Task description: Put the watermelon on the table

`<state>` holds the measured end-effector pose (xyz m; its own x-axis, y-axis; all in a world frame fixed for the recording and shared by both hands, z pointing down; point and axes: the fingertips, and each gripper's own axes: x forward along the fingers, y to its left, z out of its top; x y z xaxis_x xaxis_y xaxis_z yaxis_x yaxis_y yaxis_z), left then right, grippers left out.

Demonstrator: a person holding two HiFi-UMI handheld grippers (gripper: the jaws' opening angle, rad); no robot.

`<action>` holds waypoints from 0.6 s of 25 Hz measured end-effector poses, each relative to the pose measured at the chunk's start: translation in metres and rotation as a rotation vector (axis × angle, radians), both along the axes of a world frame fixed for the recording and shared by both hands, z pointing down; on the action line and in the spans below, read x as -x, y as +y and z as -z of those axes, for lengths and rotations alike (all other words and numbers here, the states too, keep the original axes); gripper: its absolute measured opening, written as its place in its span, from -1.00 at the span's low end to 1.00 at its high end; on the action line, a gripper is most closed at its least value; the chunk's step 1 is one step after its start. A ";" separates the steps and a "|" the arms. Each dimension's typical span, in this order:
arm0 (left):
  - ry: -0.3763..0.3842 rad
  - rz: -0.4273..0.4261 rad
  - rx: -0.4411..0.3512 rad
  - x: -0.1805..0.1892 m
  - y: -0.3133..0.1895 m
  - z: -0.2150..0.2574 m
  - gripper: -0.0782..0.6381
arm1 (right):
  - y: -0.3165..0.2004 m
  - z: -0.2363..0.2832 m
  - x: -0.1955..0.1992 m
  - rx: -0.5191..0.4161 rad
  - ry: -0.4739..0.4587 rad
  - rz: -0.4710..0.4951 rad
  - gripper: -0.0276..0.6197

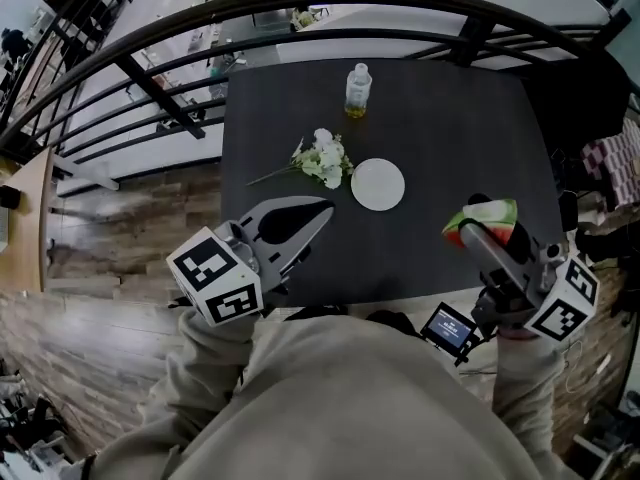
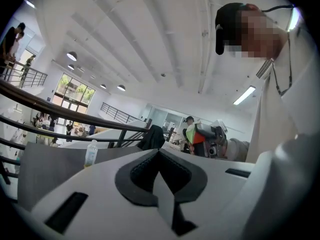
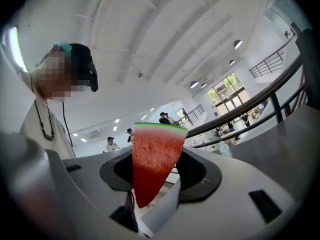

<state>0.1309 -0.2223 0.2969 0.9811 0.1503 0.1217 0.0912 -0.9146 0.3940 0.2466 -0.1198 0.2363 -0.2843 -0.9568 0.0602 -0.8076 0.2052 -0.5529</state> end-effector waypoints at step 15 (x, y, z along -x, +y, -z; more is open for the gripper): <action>-0.014 0.150 0.042 -0.015 0.009 0.003 -0.76 | -0.019 -0.015 -0.021 -0.002 -0.079 0.186 -0.26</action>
